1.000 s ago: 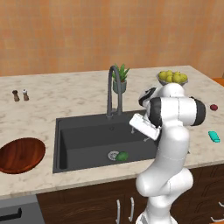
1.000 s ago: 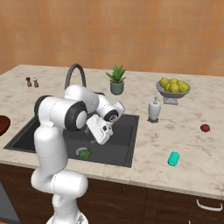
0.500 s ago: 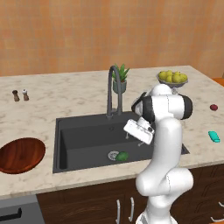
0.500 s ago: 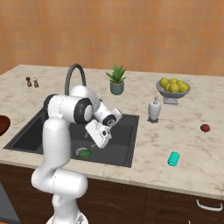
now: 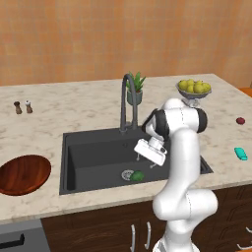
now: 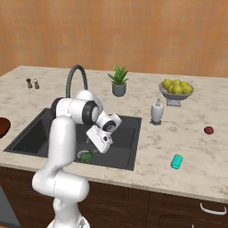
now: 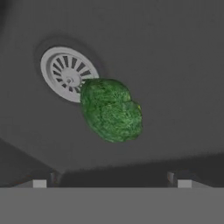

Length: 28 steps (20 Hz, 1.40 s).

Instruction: Pick the broccoli from the sink and place it in the bowl. Then pick the bowl and place it in the microwave. Then close the microwave door and press the start button.

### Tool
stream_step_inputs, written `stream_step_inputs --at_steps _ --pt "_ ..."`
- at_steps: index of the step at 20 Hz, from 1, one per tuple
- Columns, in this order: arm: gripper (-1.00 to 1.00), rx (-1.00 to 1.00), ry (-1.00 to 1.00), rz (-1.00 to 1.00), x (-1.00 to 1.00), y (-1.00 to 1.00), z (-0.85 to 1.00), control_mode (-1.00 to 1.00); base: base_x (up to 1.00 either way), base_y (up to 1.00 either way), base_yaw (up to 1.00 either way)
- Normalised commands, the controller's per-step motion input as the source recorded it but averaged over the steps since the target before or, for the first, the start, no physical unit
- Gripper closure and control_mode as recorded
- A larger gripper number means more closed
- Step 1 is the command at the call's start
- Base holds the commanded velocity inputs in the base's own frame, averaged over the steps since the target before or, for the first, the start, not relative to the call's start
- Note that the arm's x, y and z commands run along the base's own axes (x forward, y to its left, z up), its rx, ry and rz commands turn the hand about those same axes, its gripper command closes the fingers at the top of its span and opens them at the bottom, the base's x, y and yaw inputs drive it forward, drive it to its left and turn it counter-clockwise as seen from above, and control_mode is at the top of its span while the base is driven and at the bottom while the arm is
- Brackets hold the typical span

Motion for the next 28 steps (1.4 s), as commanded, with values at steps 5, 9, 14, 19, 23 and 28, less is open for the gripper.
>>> stream_step_inputs --at_steps 5,9,14,19,23,28 --pt "-1.00 0.06 -0.07 0.00 0.23 0.00 -0.53 -1.00 0.00 0.00 0.00" --pt "-1.00 0.02 -0.11 0.00 0.27 0.05 -0.55 -1.00 0.00 0.00 0.00" --pt "-1.00 0.00 -0.01 0.00 0.05 0.34 -0.29 -1.00 0.00 0.00 0.00" --pt "-1.00 0.00 0.00 0.04 -0.01 0.24 -0.23 -1.00 0.00 0.00 0.00" --pt "-1.00 0.00 0.00 0.07 -0.12 0.08 -0.23 -1.00 0.00 0.00 0.00" --pt "1.00 0.00 0.00 0.06 -0.21 0.18 -0.21 -1.00 0.00 0.00 0.00"
